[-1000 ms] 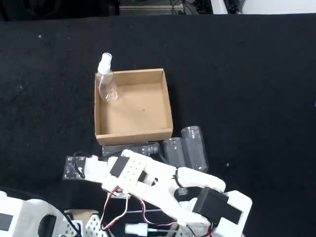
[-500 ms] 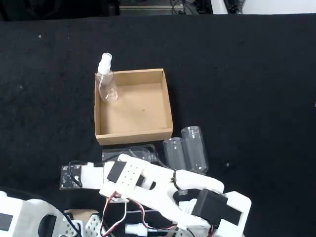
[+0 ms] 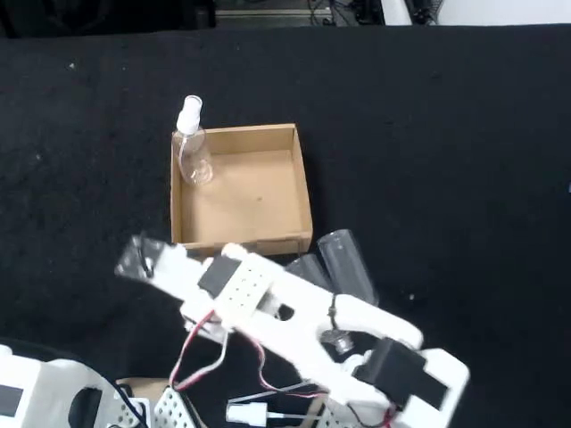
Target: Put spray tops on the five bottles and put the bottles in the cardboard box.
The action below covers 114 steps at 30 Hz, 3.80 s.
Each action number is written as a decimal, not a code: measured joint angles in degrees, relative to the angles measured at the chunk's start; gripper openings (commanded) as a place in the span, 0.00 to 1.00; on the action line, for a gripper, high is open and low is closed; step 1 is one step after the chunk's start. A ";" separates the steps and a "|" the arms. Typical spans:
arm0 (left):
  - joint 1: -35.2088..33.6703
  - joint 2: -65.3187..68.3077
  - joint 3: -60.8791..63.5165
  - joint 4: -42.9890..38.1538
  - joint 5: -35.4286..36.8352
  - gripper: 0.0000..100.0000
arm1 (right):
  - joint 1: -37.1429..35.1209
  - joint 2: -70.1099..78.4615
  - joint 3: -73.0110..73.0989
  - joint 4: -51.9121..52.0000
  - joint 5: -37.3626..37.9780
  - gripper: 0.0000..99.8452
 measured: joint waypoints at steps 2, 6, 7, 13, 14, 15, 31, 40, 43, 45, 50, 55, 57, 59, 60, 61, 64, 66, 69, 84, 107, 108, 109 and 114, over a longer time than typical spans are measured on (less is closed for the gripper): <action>0.70 -0.44 -1.32 0.70 0.00 0.10 | 0.79 -3.16 -3.96 3.34 -0.35 0.02; 2.81 -5.27 -2.81 5.54 0.53 0.10 | 4.04 -9.32 -9.14 7.47 -0.70 0.02; 3.52 -7.03 -2.90 6.51 1.05 0.10 | 5.27 -10.81 -9.85 7.91 -0.70 0.02; 10.46 -20.48 1.32 9.05 2.81 0.10 | 13.45 -22.33 -12.57 9.41 -0.70 0.02; 12.31 -22.86 2.90 9.05 3.43 0.10 | 15.21 -24.53 -13.19 9.41 -0.70 0.02; 14.42 -25.32 4.40 9.05 4.31 0.10 | 17.05 -26.81 -13.71 9.41 -0.70 0.02; 58.37 -73.49 21.80 9.49 18.11 0.10 | 44.66 -43.87 -18.37 -2.11 -24.00 0.02; 89.23 -91.52 34.81 3.52 18.11 0.10 | 44.66 -43.87 -18.37 -8.62 -28.92 0.02; 92.13 -95.38 41.41 -1.58 18.11 0.10 | 44.66 -43.87 -18.37 -9.67 -31.30 0.02; 92.84 -98.81 45.80 -4.31 18.11 0.10 | 43.52 -43.87 -18.37 -10.46 -32.00 0.02; 93.36 -99.34 52.48 -10.20 18.11 0.10 | 35.96 -43.87 -18.37 -15.38 -32.09 0.02; 93.45 -99.43 56.97 -14.07 26.11 0.10 | 31.56 -44.04 -14.51 -26.99 -32.09 0.02; 93.45 -99.43 57.93 -15.65 30.95 0.10 | 30.86 -44.13 -10.90 -32.79 -32.09 0.02; 93.36 -99.43 58.64 -17.32 33.32 0.10 | 30.68 -44.13 -7.30 -38.51 -32.09 0.02; 93.36 -99.43 58.81 -17.76 33.41 0.10 | 30.59 -44.13 -5.71 -41.14 -32.09 0.02; 93.36 -99.43 58.90 -18.11 33.41 0.10 | 30.51 -44.13 -4.48 -43.52 -32.18 0.02; 93.71 -99.43 58.90 -18.46 33.41 0.10 | 30.42 -44.13 -3.43 -47.56 -32.62 0.02; 95.74 -99.43 59.25 -18.55 32.97 0.11 | 30.42 -44.13 -3.43 -48.35 -32.62 0.02; 101.45 -99.43 62.24 -18.90 31.30 0.11 | 30.42 -44.13 -3.25 -48.70 -32.62 0.02; 104.97 -99.43 68.57 -29.27 30.59 0.10 | 25.58 -44.13 0.00 -49.32 -32.62 0.02; 104.97 -99.34 70.86 -38.24 27.96 0.10 | 22.77 -44.04 3.25 -49.41 -28.75 0.02; 104.97 -99.34 70.86 -38.24 25.85 0.10 | 21.89 -44.04 3.25 -49.41 -28.22 0.02; 104.97 -99.34 70.86 -38.24 24.35 0.10 | 21.27 -44.04 3.43 -49.41 -27.69 0.02; 104.97 -99.34 70.86 -38.24 22.77 0.10 | 18.46 -44.04 5.98 -49.41 -24.62 0.02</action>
